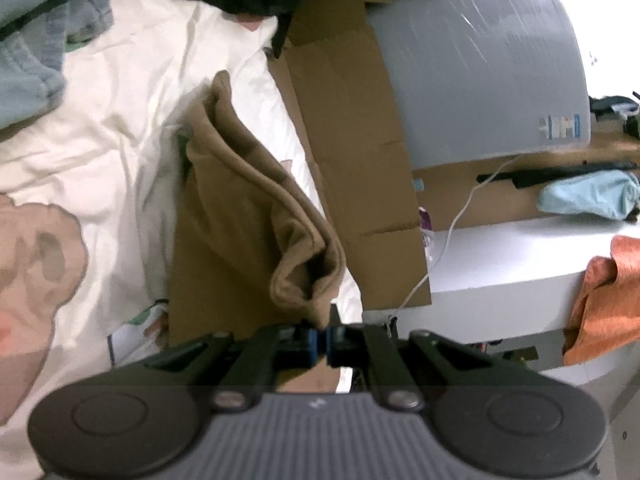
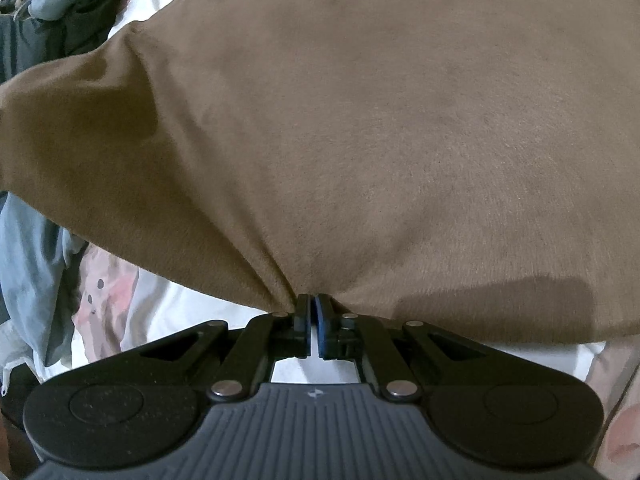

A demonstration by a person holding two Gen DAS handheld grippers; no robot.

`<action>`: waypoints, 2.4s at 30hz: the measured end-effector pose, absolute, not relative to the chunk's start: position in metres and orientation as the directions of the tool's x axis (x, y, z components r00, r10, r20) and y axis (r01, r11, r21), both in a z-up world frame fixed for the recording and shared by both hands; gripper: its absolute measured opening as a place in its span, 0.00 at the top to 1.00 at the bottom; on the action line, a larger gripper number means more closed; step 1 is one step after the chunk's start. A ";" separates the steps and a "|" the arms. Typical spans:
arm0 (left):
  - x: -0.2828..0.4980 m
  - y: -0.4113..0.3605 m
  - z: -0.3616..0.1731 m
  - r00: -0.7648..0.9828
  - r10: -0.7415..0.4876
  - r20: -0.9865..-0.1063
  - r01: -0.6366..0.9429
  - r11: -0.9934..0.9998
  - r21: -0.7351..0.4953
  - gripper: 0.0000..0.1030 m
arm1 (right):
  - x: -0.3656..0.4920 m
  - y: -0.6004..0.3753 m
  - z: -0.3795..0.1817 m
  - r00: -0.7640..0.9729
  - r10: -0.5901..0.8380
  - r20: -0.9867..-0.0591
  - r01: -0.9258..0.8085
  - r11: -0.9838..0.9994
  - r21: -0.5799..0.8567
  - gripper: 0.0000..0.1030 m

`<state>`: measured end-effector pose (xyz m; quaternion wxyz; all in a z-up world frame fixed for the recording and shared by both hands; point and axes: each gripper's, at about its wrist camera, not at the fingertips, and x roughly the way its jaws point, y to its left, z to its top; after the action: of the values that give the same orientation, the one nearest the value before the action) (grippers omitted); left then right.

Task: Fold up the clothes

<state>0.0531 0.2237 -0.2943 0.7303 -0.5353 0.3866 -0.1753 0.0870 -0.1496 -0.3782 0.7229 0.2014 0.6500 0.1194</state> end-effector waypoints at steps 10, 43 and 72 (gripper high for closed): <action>0.069 0.189 -0.281 0.597 -0.717 -0.361 -0.093 0.384 -0.918 0.96 | 0.091 -0.161 -0.387 0.113 0.487 -0.866 0.110 0.860 0.498 0.95; 0.080 0.184 -0.270 0.551 -0.706 -0.445 -0.152 0.440 -0.885 0.96 | 0.113 -0.100 -0.230 0.516 0.429 -0.741 -0.364 0.893 0.264 0.54; 0.077 0.212 -0.258 0.500 -0.760 -0.415 -0.172 0.382 -0.908 0.76 | 0.106 -0.018 -0.246 0.658 0.247 -0.712 -0.511 0.840 -0.181 0.94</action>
<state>0.0766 0.2125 -0.2580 0.6970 -0.5140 0.4532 -0.2111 0.1057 -0.0182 -0.2455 0.8911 -0.1862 0.3550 0.2126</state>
